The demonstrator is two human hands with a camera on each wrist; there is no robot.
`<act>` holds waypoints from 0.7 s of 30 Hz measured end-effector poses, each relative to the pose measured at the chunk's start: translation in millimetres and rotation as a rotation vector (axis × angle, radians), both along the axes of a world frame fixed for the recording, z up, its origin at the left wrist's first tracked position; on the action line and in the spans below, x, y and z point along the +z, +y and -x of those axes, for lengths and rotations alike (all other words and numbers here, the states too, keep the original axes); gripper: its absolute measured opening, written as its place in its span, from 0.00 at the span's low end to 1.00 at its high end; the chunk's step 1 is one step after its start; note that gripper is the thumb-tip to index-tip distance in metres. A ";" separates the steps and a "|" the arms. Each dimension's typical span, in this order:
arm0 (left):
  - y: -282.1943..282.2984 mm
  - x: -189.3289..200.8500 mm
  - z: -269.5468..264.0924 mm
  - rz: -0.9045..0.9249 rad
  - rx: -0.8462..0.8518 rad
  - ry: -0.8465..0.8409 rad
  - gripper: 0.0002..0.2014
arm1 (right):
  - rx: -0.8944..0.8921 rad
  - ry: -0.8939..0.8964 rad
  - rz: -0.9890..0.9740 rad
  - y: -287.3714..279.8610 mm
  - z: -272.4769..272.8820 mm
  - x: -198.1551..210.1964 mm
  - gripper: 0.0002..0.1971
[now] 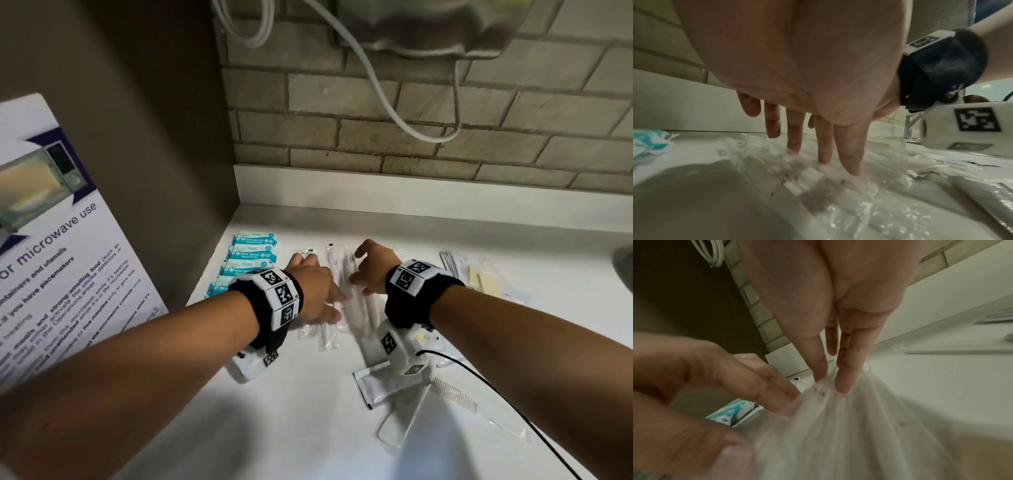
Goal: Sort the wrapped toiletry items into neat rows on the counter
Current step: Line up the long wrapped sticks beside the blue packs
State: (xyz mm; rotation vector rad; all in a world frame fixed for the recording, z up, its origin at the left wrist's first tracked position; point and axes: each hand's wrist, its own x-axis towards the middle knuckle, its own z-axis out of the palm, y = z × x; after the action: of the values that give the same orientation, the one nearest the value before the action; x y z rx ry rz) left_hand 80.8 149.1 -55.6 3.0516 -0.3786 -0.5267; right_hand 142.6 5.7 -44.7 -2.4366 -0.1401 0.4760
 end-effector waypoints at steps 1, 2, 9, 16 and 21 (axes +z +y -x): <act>0.3 -1.8 0.9 0.008 0.004 0.014 0.26 | 0.019 0.009 0.039 0.9 0.3 -0.8 0.22; -0.1 -3.3 1.6 0.024 0.002 0.023 0.26 | 0.041 0.011 0.096 1.1 0.7 -0.7 0.22; 22.3 20.8 4.4 0.285 0.320 -0.236 0.13 | 0.233 -0.250 0.264 10.3 4.4 8.9 0.25; 25.2 13.3 0.5 0.227 0.536 -0.134 0.15 | 0.674 -0.319 0.660 35.7 33.3 5.7 0.33; 11.3 7.3 2.0 0.184 0.571 -0.112 0.15 | 0.725 -0.285 0.729 38.2 36.9 0.9 0.35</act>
State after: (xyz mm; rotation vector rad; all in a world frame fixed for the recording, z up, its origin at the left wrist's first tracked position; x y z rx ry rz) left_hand 78.8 160.4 -48.2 2.8184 0.4138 -0.2687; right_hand 105.8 43.9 -43.8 -3.1128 -1.1786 0.5415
